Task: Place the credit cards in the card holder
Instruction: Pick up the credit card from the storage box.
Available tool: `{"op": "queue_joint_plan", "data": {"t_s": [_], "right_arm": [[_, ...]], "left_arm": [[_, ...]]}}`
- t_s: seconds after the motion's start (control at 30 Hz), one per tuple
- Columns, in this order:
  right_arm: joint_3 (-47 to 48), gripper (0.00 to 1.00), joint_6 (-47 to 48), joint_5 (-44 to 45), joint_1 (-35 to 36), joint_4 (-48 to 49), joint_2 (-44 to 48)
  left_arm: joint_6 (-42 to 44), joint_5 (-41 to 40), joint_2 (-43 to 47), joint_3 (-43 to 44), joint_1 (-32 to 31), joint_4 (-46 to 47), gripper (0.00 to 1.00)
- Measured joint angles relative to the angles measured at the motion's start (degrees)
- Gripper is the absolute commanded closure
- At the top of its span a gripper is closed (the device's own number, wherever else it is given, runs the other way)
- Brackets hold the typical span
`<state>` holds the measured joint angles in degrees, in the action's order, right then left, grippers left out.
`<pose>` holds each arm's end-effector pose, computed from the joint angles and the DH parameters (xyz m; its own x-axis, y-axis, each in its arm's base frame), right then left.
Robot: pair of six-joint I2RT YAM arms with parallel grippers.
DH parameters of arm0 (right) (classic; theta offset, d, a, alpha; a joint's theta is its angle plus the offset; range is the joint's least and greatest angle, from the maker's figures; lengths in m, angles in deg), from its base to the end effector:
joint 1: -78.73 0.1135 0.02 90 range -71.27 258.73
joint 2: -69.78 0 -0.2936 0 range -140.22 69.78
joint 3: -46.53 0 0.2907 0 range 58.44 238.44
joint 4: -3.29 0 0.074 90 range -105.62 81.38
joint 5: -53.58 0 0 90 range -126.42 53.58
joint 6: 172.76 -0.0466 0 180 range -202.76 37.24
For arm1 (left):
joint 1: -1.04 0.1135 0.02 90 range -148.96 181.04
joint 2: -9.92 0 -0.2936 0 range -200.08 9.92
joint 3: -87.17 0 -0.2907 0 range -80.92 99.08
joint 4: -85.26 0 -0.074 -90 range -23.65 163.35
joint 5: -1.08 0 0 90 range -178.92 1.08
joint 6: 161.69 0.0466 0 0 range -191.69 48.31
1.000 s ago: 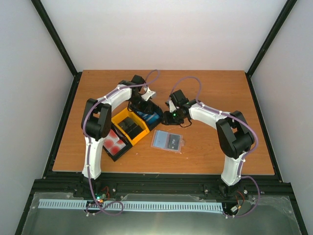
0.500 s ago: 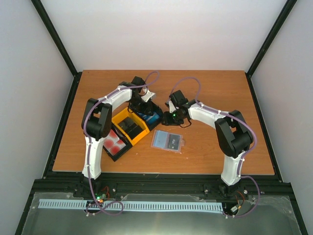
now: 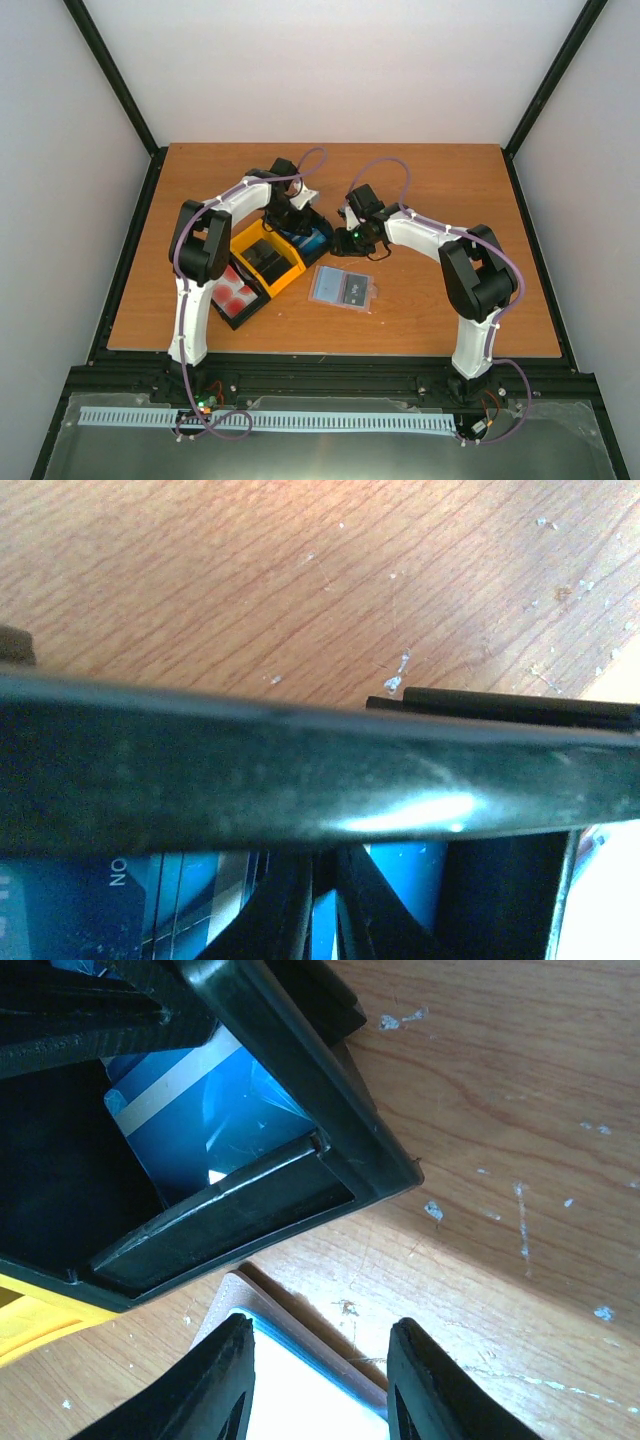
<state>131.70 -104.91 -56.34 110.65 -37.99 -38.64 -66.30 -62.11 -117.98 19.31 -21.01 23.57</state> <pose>0.3570 0.2411 0.1709 -0.9441 -0.1705 -0.2823 -0.2867 0.8473 0.4470 0.4604 -0.2092 0.1534 -0.8607 0.4391 -0.2577 0.5090 0.7525 -0.4179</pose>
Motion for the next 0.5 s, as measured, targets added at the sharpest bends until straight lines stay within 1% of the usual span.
{"op": "queue_joint_plan", "data": {"t_s": [0.27, 0.5], "right_arm": [[0.00, 0.63, -0.15, 0.02, 0.00, 0.02, -0.09], [0.00, 0.63, -0.22, 0.17, 0.00, 0.00, -0.09]], "left_arm": [[0.26, 2.38, 0.26, 0.00, 0.02, -0.50, 0.92], [0.35, 4.85, 2.23, -0.24, -0.26, -1.27, 0.93]]}}
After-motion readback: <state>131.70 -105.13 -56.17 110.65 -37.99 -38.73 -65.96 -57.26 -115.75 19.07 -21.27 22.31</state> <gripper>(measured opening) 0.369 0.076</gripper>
